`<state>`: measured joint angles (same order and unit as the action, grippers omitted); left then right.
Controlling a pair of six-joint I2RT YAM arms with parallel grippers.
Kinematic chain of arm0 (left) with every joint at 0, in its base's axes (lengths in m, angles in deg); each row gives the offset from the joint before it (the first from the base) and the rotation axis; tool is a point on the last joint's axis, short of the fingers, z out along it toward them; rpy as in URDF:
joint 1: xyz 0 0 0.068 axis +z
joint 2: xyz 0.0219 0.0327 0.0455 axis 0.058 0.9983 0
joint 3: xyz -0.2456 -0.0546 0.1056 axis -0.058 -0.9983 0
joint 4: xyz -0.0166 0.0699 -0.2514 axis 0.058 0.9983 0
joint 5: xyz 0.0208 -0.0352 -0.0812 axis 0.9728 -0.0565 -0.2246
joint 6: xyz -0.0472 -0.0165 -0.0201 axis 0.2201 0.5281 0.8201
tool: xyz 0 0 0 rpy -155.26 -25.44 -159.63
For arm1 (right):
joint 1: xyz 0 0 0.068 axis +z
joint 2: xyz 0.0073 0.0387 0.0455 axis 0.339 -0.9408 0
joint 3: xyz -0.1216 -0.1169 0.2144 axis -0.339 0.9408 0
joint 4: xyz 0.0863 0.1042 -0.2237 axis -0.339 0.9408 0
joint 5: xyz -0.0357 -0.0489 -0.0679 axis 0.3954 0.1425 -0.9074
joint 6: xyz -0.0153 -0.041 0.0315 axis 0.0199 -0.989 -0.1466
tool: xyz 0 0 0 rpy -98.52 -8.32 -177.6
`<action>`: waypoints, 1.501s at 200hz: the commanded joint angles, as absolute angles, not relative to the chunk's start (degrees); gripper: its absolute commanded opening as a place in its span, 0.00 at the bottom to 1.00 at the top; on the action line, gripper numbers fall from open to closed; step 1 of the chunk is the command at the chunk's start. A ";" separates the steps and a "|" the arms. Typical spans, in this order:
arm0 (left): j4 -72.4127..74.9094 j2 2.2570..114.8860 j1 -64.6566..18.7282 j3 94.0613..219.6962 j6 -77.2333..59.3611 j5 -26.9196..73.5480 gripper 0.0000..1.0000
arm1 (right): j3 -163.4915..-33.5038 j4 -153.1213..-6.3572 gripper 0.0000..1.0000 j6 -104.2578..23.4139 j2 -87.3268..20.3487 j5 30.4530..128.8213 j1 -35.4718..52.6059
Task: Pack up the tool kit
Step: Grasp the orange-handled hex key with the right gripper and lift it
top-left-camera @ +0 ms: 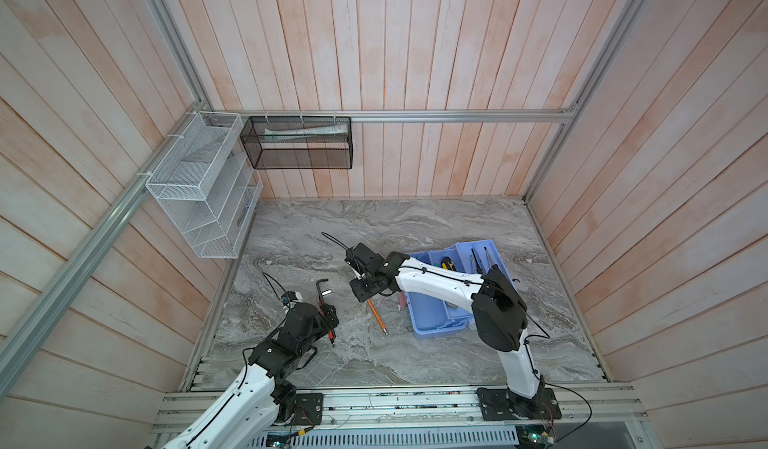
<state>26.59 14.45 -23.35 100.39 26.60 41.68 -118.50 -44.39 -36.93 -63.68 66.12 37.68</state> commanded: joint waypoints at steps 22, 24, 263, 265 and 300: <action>20.74 16.27 -23.19 98.50 24.91 40.03 1.00 | -115.24 -46.59 0.00 -37.47 -56.69 64.10 35.61; 20.51 16.42 -23.21 98.41 24.91 39.99 1.00 | -115.08 -46.60 0.00 -37.42 -56.41 63.82 35.53; 25.71 12.37 -23.22 99.28 25.52 43.34 1.00 | -115.43 -49.75 0.40 -51.56 -67.86 76.69 37.52; 25.76 12.27 -23.22 99.29 25.52 43.33 1.00 | -115.67 -49.68 0.40 -51.60 -68.16 76.59 37.52; 26.87 11.08 -23.26 99.31 25.52 43.51 1.00 | -119.08 -47.56 0.40 -53.59 -71.99 70.74 38.33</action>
<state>25.08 11.80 -23.35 99.01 25.29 42.16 -115.85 -50.84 -50.81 -69.61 74.58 38.33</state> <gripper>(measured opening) 0.998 0.400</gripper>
